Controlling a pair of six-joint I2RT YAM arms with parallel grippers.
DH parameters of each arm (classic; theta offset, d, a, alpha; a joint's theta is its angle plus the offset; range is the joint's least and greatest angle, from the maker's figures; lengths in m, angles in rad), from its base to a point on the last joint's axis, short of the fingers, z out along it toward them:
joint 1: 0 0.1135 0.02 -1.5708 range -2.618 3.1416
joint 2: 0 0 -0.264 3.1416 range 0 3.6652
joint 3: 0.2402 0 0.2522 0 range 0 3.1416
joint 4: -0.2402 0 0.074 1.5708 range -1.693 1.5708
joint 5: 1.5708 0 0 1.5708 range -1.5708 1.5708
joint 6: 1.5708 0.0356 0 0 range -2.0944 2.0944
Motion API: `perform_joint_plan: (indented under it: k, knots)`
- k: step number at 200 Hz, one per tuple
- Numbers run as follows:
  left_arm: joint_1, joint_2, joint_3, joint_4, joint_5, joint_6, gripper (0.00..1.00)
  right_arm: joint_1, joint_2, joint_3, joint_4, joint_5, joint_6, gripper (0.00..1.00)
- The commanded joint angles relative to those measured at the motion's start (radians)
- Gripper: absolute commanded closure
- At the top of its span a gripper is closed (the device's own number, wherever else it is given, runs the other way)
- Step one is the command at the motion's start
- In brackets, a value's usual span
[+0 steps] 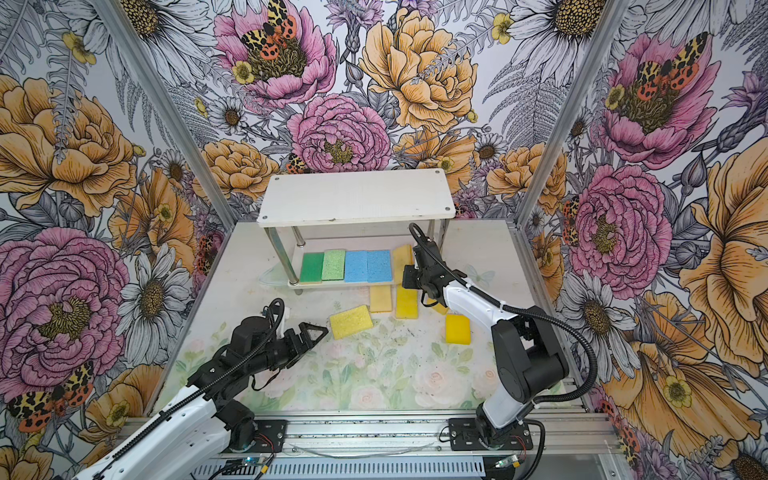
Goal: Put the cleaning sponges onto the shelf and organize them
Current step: 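Carry the beige sponge onto the lower shelf tier while the left arm withdraws, then set the beige sponge beside the blue sponges and open the right gripper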
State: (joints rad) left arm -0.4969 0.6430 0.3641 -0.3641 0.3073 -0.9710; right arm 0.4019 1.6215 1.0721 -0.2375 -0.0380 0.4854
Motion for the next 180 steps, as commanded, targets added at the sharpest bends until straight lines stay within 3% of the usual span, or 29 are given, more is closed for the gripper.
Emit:
perform_joint_plan:
  k: [1,48,104,180]
  knots:
    - [0.012,-0.006,-0.017,-0.004,0.021,-0.008,0.01,-0.010,0.029,0.038,0.033,-0.021,0.007,0.95]
    - [0.015,-0.001,-0.016,-0.004,0.021,-0.008,0.01,-0.019,0.057,0.059,0.033,-0.029,0.005,0.92]
    - [0.018,0.022,-0.002,-0.004,0.023,-0.003,0.01,-0.032,0.069,0.060,0.033,-0.031,-0.001,0.78]
    - [0.020,0.034,0.006,-0.004,0.026,0.002,0.01,-0.041,0.087,0.072,0.033,-0.034,0.000,0.70]
